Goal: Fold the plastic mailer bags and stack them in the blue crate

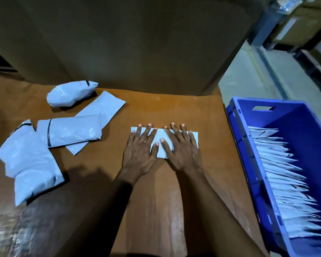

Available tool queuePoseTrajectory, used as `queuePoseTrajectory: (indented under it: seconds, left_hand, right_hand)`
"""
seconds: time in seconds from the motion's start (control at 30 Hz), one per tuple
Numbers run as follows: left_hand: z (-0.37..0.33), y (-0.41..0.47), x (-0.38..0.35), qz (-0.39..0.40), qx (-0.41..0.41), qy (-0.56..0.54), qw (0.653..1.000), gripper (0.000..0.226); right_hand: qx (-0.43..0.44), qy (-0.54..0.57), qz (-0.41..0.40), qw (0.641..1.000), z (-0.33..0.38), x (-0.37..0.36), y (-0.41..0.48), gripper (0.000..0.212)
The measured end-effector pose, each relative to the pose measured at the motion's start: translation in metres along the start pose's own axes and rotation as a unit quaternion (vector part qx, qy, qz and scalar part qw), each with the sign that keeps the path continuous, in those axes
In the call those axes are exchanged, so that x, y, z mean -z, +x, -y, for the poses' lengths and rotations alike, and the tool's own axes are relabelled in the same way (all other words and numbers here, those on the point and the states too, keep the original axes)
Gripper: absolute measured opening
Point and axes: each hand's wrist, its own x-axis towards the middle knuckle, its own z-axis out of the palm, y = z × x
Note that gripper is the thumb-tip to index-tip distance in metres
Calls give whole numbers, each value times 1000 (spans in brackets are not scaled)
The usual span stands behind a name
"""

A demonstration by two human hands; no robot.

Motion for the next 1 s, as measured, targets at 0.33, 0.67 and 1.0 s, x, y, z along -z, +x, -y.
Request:
queuePoseTrajectory:
  seconds: [0.33,0.67,1.0]
  left_hand:
    - [26,-3,13,-9,48,15,999,64]
    - [-50,-25,24,-83,-31,-24,996,19]
    - [-42,-31,40,-2,-2,10,1000,39]
  right_hand:
    - [-3,38,-8,999,-22,21,-11,69]
    - [-15,73,-260,963,-6,5,-62,16]
    - [-8,87,-184,979,12,16,-55,14]
